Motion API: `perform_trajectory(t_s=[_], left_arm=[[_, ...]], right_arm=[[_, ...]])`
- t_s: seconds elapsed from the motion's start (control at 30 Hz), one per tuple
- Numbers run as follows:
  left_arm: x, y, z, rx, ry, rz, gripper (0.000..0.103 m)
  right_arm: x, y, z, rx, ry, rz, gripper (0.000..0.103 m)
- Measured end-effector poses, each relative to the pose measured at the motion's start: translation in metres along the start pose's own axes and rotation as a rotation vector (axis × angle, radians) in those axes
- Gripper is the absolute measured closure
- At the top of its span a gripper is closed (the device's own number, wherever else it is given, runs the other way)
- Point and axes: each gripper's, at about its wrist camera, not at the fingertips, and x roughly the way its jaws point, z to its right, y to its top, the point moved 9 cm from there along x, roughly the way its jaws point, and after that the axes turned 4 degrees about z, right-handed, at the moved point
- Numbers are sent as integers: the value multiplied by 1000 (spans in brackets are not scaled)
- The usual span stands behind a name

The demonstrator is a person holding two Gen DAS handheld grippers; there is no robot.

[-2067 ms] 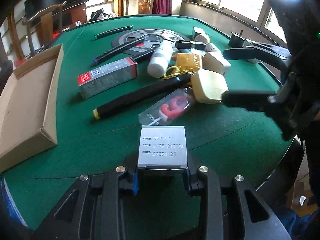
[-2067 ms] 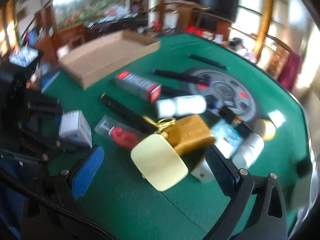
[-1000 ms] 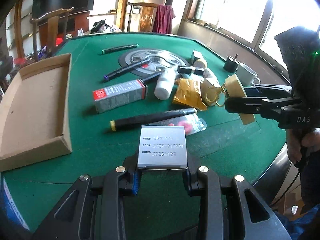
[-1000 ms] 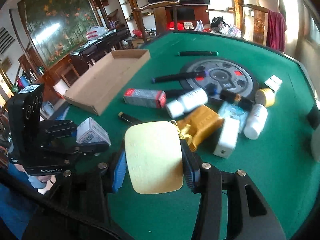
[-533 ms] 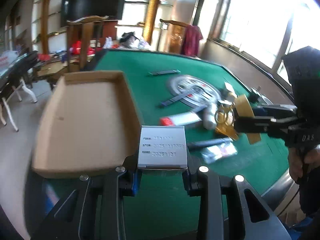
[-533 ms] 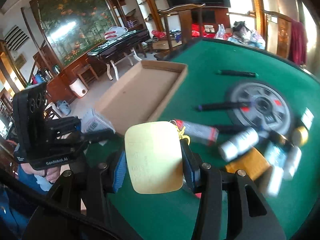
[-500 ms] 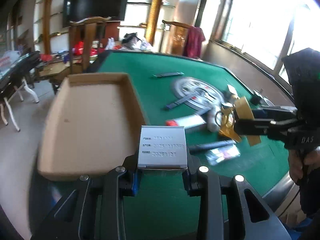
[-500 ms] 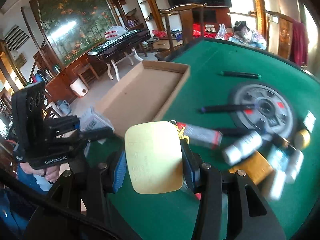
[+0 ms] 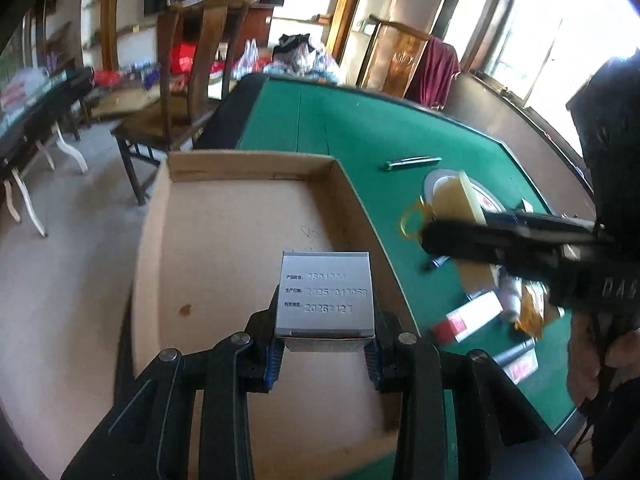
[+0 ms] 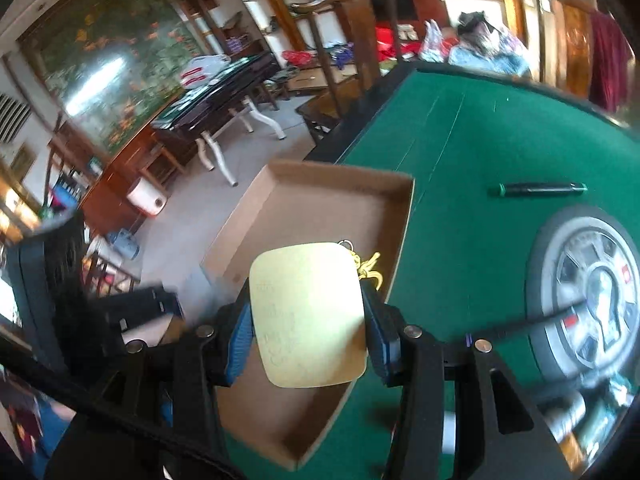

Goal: Organize objects
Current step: 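Carry both items into the cardboard tray and open both grippers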

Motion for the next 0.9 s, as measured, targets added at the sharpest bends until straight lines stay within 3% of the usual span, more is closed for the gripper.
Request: perform_trajectory(t_s=[0.2,0.47,0.9], left_arm=[[49,13,-10,-58,0,-84,74],[89,27,-23,-123,1,-110,74],[106,32,-22,-118,-24,-105,73]], right_arm=[[52,27,24,106,-29,-39,56],[96,43,40,151,-63,-80,56],[107,39,60,139,-93,-127,56]])
